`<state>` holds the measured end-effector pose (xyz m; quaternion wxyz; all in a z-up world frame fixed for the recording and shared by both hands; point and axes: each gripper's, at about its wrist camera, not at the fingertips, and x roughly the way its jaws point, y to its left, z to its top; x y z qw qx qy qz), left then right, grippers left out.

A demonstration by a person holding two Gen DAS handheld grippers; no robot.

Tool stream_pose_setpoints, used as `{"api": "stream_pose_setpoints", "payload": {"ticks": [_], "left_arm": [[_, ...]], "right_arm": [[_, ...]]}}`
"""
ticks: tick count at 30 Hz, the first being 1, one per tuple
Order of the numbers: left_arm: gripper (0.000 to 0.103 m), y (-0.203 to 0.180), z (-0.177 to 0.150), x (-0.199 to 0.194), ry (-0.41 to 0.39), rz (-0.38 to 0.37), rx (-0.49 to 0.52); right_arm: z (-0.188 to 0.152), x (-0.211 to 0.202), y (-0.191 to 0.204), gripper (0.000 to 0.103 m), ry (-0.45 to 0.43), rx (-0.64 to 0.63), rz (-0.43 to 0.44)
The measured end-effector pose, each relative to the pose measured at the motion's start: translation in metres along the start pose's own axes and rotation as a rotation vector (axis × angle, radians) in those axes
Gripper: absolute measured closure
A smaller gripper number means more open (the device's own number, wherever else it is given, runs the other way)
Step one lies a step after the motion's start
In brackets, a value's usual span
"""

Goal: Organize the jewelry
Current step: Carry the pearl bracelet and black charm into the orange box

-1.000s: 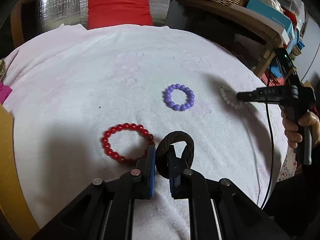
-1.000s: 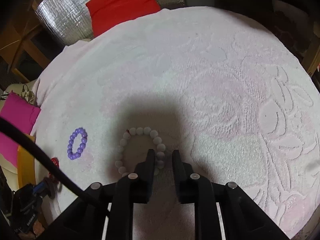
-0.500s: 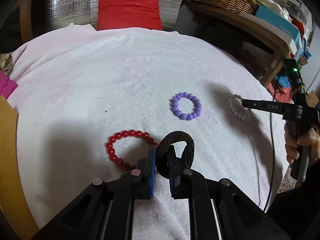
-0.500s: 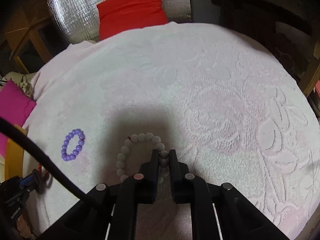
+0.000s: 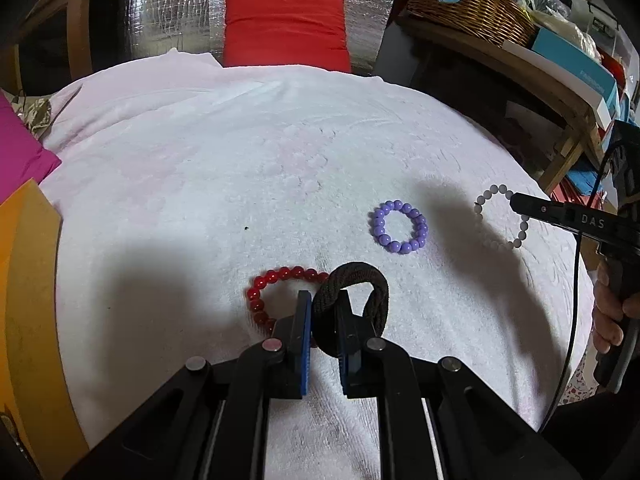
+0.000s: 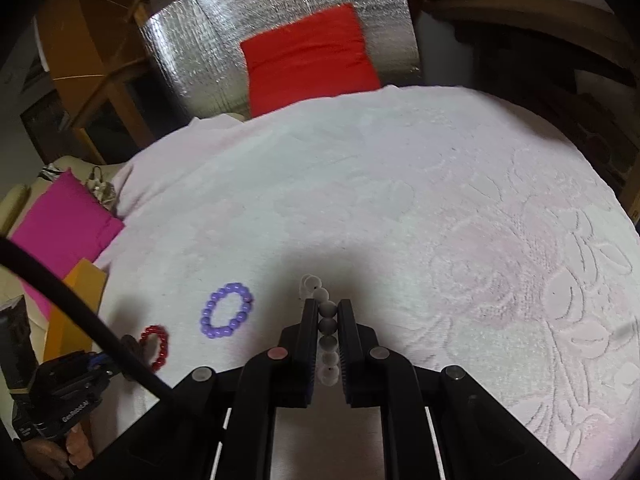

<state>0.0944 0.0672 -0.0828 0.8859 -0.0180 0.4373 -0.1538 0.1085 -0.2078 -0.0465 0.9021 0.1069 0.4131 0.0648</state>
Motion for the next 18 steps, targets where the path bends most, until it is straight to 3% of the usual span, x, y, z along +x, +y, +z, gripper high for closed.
{"api": "stream_pose_setpoints", "payload": {"ticks": [8,18], "left_arm": [[0.092,-0.002,-0.004,-0.024,-0.059,0.03,-0.032],[0.092,0.008,-0.018,-0.08,-0.187,0.113,-0.118]], "right_arm": [[-0.003,-0.006,0.021,0.092,-0.025,-0.011,0.064],[-0.013,-0.016,0.068,0.092,-0.075,-0.064,0.185]]}}
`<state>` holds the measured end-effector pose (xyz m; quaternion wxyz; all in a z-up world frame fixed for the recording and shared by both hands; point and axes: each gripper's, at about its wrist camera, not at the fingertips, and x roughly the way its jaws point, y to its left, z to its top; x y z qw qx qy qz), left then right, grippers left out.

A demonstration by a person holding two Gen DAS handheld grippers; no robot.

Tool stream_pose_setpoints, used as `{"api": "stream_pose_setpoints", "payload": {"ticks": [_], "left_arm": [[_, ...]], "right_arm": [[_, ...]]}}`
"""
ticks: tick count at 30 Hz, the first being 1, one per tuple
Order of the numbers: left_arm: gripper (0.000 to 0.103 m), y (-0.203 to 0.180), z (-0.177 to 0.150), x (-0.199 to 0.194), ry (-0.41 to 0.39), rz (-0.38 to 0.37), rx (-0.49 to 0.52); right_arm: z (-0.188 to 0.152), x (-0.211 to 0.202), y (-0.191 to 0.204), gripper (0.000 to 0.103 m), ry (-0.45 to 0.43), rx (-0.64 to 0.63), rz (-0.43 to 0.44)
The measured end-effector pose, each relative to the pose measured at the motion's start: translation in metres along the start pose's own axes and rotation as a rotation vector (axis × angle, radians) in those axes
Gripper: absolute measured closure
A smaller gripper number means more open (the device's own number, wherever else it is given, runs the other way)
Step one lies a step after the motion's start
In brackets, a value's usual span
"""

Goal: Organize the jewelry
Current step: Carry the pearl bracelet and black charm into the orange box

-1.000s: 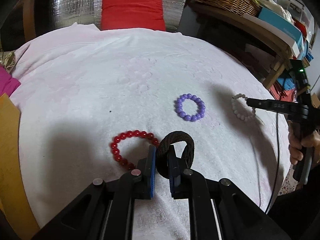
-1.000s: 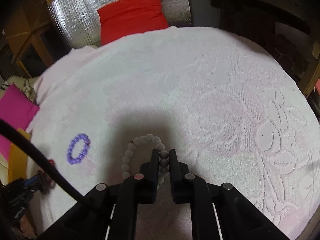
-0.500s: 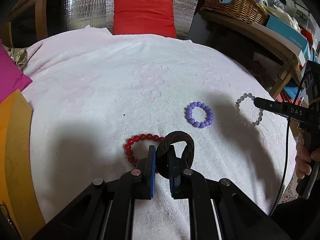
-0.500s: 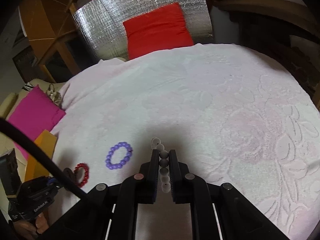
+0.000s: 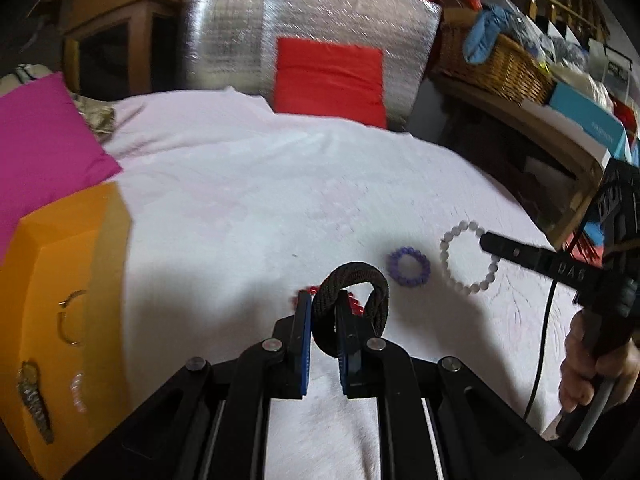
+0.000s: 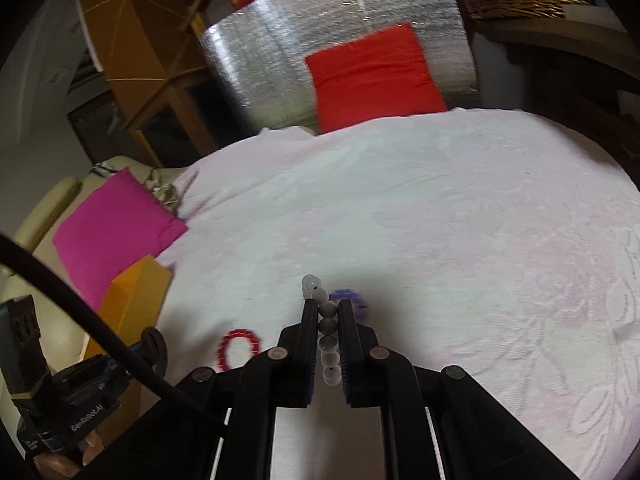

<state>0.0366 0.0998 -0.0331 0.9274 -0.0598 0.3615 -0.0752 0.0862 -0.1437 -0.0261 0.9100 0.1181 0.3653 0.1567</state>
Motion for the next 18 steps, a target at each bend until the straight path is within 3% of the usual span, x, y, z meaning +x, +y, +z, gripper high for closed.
{"api": "stream_pose_setpoints", "payload": {"ticks": [10,18], "left_arm": [[0.092,0.037,0.001,-0.056,-0.17,0.163,-0.039],[0.092,0.089,0.004,-0.066,-0.176,0.238,-0.098]], "right_arm": [[-0.023,0.01,0.059,0.092,0.0,-0.077,0.092],[-0.036,0.022,0.109,0.092,0.04,-0.125,0.147]]}}
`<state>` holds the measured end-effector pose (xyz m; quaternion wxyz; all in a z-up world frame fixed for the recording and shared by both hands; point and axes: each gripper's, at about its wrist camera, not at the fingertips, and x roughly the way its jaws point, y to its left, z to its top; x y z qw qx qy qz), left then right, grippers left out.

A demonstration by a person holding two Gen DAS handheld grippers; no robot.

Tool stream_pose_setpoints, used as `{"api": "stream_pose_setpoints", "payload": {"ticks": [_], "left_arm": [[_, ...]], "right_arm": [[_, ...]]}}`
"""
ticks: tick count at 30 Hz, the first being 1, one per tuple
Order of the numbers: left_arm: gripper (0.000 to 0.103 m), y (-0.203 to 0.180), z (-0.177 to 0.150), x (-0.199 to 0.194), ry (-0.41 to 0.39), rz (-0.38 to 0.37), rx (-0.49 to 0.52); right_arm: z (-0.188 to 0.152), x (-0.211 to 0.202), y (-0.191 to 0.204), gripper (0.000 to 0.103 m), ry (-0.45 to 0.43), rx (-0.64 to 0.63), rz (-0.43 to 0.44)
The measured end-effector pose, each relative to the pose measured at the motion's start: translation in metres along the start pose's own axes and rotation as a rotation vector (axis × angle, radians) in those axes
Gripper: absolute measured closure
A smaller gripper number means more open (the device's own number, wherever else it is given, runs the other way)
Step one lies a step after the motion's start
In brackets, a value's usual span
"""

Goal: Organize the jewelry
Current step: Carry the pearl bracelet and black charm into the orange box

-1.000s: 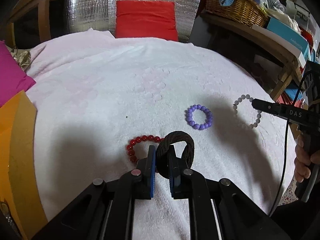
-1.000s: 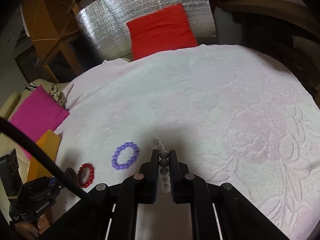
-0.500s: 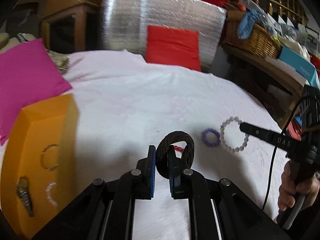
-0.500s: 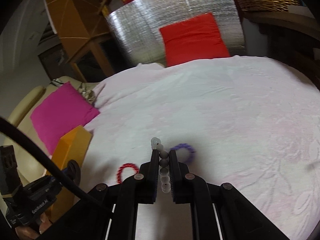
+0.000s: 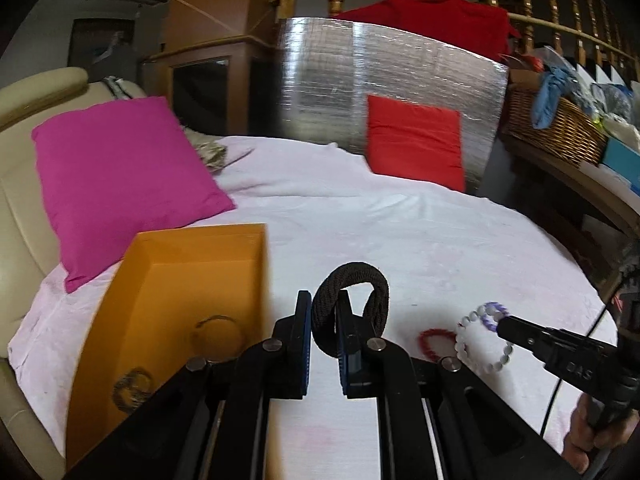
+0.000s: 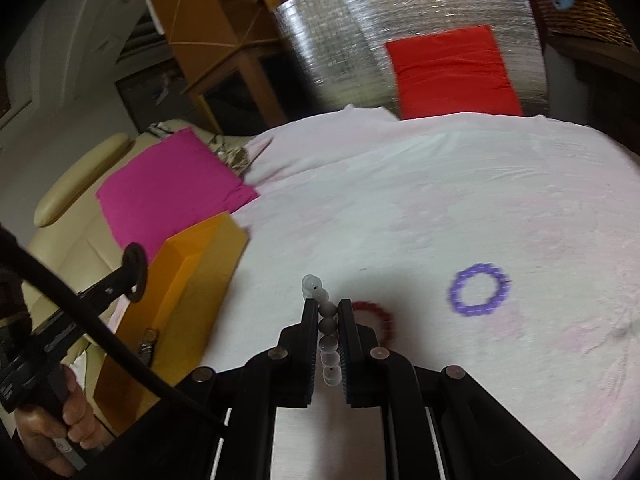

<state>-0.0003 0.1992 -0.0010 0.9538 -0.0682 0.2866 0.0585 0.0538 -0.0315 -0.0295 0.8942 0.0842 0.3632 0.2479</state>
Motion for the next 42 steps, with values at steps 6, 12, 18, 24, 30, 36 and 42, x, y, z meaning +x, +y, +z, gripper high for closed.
{"api": "stream_pose_setpoints", "payload": {"ticks": [6,12,18,24,30,36,42], "left_arm": [[0.092,0.039,-0.001,0.004,0.024,0.052,-0.05],[0.092,0.072,-0.002,0.007,0.031,0.128,-0.082],[0.092,0.094,-0.002,0.013,0.035,0.196,-0.091],[0.092,0.108,-0.001,0.02,0.048,0.252,-0.097],[0.092,0.123,0.0,0.029,0.067,0.308,-0.112],[0.092,0.137,0.0,0.041,0.094,0.366,-0.118],[0.092,0.149,0.002,0.057,0.13,0.41,-0.124]], "right_arm": [[0.005,0.017,0.047,0.092,0.009,-0.041,0.045],[0.013,0.034,0.092,0.092,0.021,-0.102,0.085],[0.024,0.049,0.129,0.092,0.024,-0.15,0.119],[0.033,0.061,0.156,0.092,0.025,-0.189,0.134],[0.038,0.079,0.174,0.092,0.045,-0.21,0.149],[0.043,0.105,0.187,0.092,0.072,-0.224,0.146],[0.048,0.135,0.192,0.092,0.104,-0.238,0.121]]}}
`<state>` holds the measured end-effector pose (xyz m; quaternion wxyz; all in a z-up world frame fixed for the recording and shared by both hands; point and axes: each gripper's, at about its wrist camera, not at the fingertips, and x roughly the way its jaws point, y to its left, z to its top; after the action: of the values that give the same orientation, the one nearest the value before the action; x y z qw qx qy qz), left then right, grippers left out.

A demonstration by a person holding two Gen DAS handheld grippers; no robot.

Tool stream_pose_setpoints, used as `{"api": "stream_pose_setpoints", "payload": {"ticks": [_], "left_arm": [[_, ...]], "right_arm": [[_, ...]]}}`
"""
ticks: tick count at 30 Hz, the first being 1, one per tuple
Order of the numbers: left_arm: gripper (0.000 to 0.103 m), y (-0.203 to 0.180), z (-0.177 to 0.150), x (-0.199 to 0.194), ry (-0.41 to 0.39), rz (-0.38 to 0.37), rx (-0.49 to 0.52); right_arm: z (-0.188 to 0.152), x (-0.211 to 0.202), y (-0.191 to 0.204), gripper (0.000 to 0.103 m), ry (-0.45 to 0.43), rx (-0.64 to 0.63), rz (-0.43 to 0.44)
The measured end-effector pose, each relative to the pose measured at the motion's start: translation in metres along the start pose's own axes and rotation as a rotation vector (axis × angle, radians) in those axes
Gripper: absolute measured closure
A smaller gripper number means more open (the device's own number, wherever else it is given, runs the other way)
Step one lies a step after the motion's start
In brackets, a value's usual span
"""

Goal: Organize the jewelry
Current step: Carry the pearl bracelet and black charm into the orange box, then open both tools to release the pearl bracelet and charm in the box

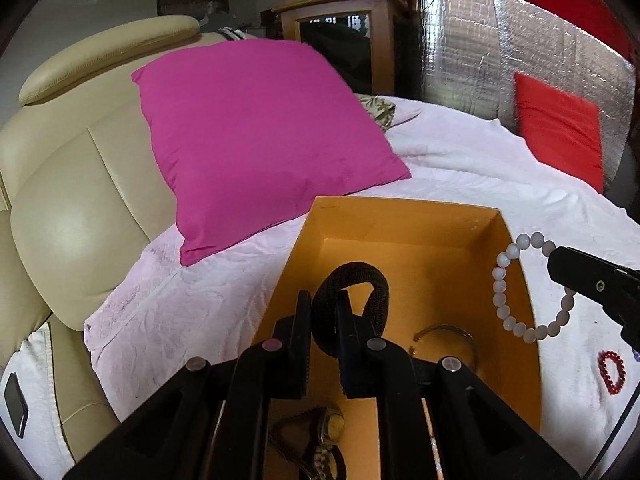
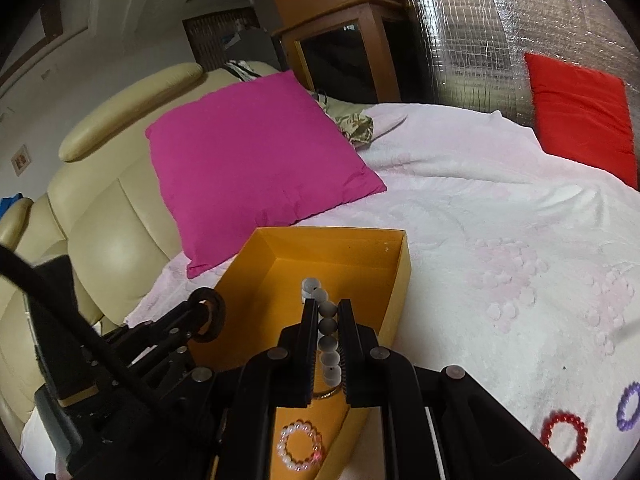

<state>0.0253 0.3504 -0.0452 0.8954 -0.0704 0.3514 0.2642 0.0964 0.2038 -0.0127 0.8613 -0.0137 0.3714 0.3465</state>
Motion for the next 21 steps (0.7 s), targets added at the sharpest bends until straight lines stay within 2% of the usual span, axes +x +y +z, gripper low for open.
{"api": "stream_pose_setpoints", "payload": {"ticks": [17,19,21], "left_arm": [[0.092,-0.007,-0.002,0.03,0.113,0.059,0.053],[0.089,-0.008,-0.001,0.029,0.113,0.059,0.058],[0.08,-0.009,-0.001,0.028,0.105,0.065,0.063]], "right_arm": [[0.014,0.047,-0.009,0.091,0.033,0.055,-0.033],[0.014,0.047,-0.011,0.091,0.037,0.069,-0.033],[0.014,0.044,-0.011,0.091,0.025,0.07,-0.041]]}}
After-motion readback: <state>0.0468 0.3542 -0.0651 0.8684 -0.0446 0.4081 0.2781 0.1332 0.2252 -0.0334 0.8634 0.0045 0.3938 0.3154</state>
